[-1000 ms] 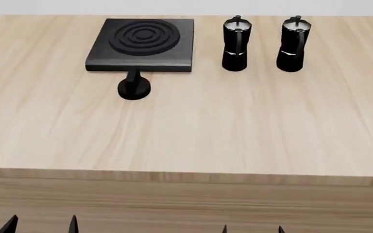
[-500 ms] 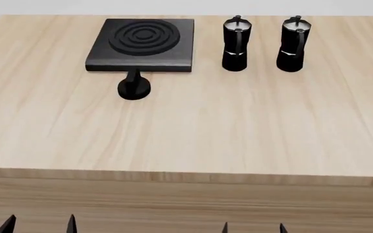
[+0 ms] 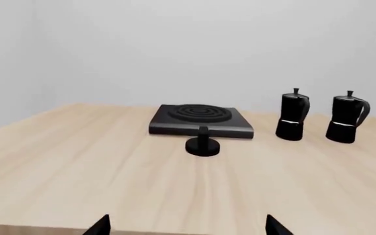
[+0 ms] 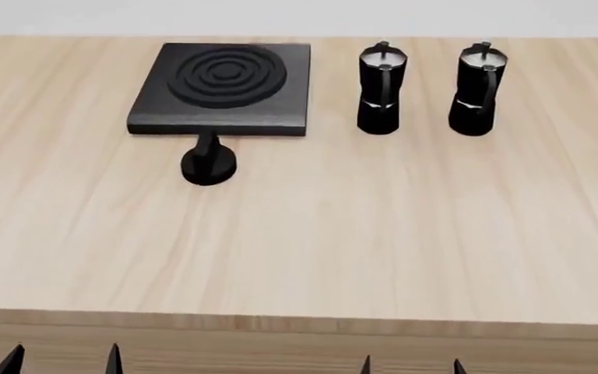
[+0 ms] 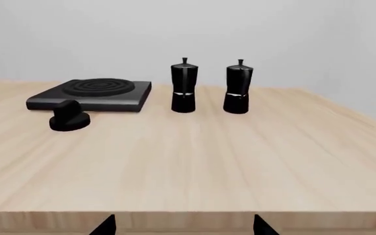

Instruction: Put the right moka pot on the stove.

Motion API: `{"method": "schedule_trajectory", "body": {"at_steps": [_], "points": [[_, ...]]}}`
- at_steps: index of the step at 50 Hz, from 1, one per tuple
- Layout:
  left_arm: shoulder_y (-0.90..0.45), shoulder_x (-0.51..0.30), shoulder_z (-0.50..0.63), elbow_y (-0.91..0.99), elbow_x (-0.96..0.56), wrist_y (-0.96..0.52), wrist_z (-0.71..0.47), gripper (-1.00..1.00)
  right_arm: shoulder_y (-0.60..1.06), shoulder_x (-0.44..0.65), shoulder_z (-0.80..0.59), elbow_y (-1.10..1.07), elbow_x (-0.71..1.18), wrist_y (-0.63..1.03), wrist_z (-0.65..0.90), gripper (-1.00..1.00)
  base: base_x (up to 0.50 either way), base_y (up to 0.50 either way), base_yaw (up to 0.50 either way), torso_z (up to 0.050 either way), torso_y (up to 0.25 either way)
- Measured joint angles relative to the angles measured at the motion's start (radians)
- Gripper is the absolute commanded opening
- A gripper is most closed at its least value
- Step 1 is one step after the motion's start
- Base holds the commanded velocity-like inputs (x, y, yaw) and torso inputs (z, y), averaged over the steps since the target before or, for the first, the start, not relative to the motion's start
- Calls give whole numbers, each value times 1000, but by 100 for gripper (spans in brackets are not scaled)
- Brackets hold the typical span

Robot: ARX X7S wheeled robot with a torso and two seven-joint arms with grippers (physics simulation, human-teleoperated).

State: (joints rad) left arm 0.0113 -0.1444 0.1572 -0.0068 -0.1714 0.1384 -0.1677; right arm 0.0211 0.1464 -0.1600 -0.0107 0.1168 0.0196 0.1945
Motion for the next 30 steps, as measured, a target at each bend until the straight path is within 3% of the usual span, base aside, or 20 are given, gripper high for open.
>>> {"method": "schedule_trajectory", "body": {"at_steps": [30], "points": [[-4, -16, 18, -4, -15, 5, -23, 100, 3, 15, -22, 4, 14, -1, 20, 100, 313, 0, 0, 0, 0]]}}
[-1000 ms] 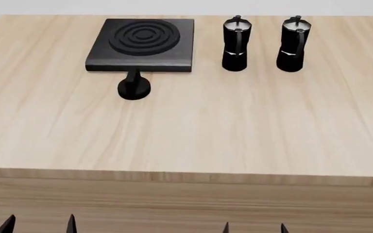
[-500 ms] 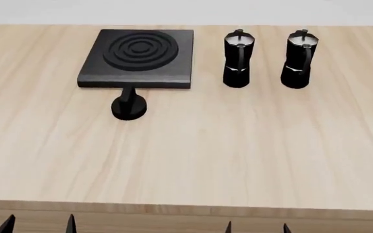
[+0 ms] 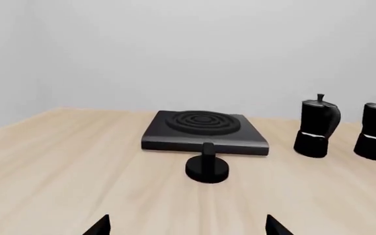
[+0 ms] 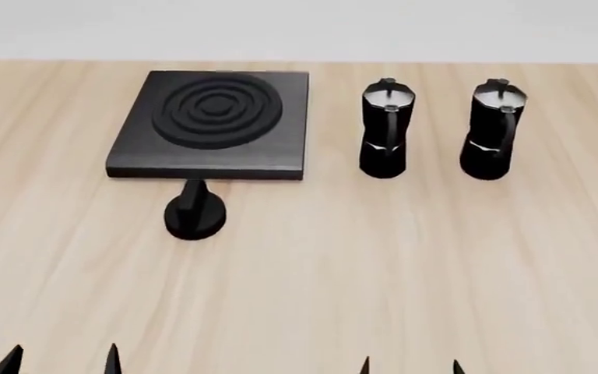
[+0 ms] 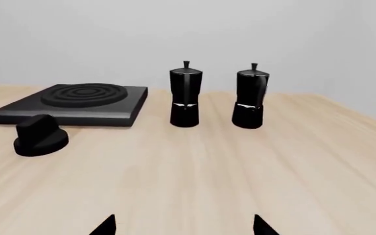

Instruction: Put the right moka pot on the stove.

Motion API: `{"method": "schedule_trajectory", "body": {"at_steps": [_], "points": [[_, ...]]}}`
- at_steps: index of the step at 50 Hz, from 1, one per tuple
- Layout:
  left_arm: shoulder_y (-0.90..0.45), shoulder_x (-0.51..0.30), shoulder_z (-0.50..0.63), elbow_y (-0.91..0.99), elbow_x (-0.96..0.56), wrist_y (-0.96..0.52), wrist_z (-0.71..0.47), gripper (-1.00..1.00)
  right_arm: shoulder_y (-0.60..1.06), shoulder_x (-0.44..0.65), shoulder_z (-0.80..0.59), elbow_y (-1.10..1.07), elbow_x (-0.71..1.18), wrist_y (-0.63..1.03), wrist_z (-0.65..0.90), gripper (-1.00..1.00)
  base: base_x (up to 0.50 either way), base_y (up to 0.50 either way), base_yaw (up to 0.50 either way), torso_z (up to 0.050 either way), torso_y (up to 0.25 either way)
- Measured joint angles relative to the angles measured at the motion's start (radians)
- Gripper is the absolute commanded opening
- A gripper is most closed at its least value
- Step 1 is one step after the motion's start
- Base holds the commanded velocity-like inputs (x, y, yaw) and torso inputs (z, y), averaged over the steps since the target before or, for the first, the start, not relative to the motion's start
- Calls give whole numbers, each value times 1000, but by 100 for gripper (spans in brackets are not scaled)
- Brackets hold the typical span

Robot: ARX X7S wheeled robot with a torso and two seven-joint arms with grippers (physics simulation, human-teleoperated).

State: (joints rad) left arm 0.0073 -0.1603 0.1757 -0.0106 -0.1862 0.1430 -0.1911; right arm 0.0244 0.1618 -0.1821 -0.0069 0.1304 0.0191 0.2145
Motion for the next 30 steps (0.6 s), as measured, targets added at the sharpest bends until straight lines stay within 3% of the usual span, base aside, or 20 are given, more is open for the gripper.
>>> {"method": "schedule_trajectory", "body": {"at_steps": [30], "points": [[-5, -13, 17, -5, -12, 4, -19, 100, 8, 13, -22, 10, 6, 1, 19, 100, 181, 58, 0, 0, 0]]}}
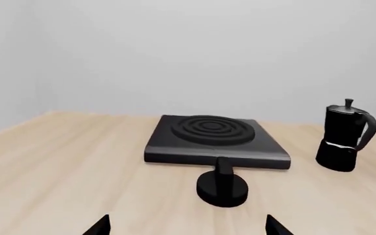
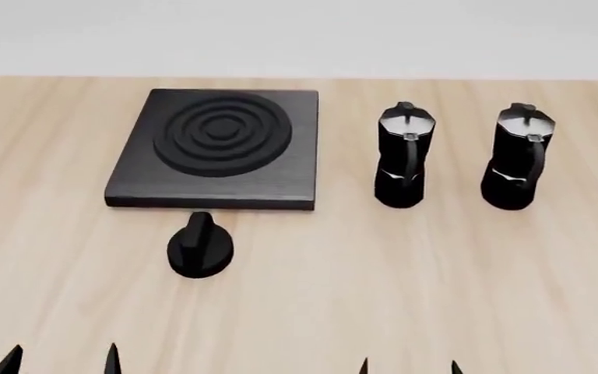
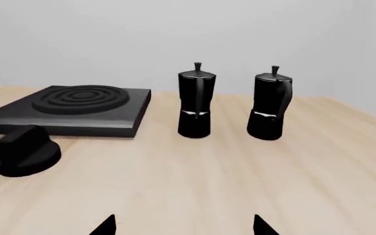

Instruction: Put the right moka pot on the stove.

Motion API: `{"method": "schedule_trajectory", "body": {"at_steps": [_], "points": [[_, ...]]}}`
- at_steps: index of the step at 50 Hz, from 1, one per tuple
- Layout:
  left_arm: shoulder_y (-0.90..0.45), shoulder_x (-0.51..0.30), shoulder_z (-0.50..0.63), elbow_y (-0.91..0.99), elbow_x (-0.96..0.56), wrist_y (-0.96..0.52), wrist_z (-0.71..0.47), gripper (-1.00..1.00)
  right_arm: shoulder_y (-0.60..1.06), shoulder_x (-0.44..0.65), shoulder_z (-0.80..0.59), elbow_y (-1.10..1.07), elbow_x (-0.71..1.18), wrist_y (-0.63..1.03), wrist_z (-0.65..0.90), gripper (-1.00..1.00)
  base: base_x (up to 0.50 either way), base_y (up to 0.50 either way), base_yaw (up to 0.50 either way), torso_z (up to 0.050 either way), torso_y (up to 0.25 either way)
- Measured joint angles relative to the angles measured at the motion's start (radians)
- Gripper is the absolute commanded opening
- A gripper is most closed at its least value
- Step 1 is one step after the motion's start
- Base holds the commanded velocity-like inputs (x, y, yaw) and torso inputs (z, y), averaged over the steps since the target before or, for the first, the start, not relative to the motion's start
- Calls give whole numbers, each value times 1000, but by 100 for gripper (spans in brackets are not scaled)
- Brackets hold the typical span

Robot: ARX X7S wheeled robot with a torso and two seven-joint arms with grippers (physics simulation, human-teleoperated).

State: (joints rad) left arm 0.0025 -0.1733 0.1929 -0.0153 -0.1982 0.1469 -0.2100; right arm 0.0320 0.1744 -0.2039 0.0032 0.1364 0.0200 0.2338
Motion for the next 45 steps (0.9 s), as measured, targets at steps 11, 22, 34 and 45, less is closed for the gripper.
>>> {"method": "schedule_trajectory", "body": {"at_steps": [11, 22, 34, 45], "points": [[-3, -4, 5, -3, -4, 1, -7, 100, 2, 4, -7, 2, 4, 0, 5, 100, 168, 159, 0, 0, 0], [-4, -10, 11, -3, -8, 2, -13, 100, 4, 8, -9, 6, 17, -2, 8, 100, 170, 76, 0, 0, 0], [-5, -15, 17, -2, -12, 2, -20, 100, 3, 13, -7, 9, 34, -8, 9, 100, 168, 0, 0, 0, 1], [-5, -19, 23, -4, -15, 4, -25, 100, 2, 18, -10, 10, 44, -11, 11, 100, 171, 0, 0, 0, 0]]}}
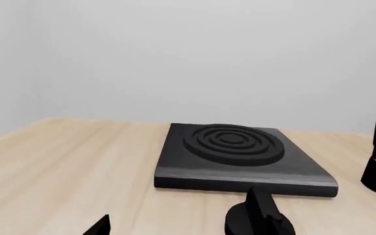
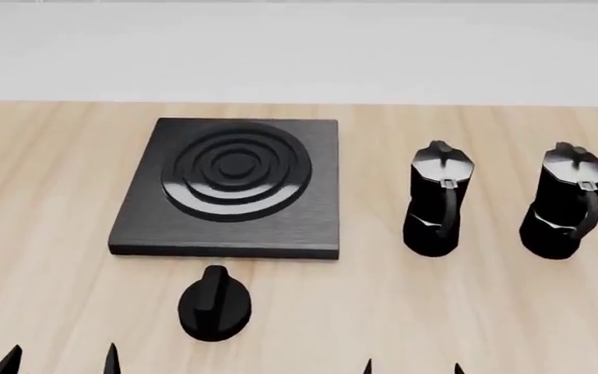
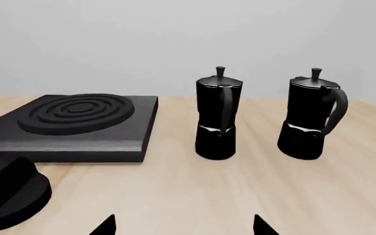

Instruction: Put the right moka pot on the stove.

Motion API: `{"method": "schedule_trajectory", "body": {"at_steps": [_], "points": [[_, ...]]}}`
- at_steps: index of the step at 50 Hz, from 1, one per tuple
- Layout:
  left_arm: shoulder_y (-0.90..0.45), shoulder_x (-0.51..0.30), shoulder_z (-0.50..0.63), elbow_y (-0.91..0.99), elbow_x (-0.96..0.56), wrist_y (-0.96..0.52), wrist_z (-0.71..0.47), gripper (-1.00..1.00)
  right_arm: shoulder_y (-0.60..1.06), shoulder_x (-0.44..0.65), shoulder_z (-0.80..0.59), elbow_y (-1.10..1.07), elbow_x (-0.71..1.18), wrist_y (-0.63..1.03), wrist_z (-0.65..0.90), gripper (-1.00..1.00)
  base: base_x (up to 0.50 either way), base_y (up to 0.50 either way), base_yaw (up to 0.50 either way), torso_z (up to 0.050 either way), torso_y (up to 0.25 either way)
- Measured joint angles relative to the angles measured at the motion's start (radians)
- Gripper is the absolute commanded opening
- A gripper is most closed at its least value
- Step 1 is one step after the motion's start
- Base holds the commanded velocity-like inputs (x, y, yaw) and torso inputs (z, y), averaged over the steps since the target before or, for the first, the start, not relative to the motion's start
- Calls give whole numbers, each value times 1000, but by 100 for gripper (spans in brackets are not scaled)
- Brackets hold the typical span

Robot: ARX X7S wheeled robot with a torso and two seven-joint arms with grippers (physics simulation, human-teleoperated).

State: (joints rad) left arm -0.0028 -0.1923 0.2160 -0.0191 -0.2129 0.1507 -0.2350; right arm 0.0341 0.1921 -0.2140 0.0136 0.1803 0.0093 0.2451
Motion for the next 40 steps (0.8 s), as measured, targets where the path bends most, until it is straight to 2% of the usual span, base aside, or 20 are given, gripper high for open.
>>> {"method": "schedule_trajectory", "body": {"at_steps": [40], "points": [[-7, -14, 19, -5, -14, 0, -17, 100, 6, 15, -21, 8, 12, -5, 14, 100, 195, -2, 0, 0, 0]]}}
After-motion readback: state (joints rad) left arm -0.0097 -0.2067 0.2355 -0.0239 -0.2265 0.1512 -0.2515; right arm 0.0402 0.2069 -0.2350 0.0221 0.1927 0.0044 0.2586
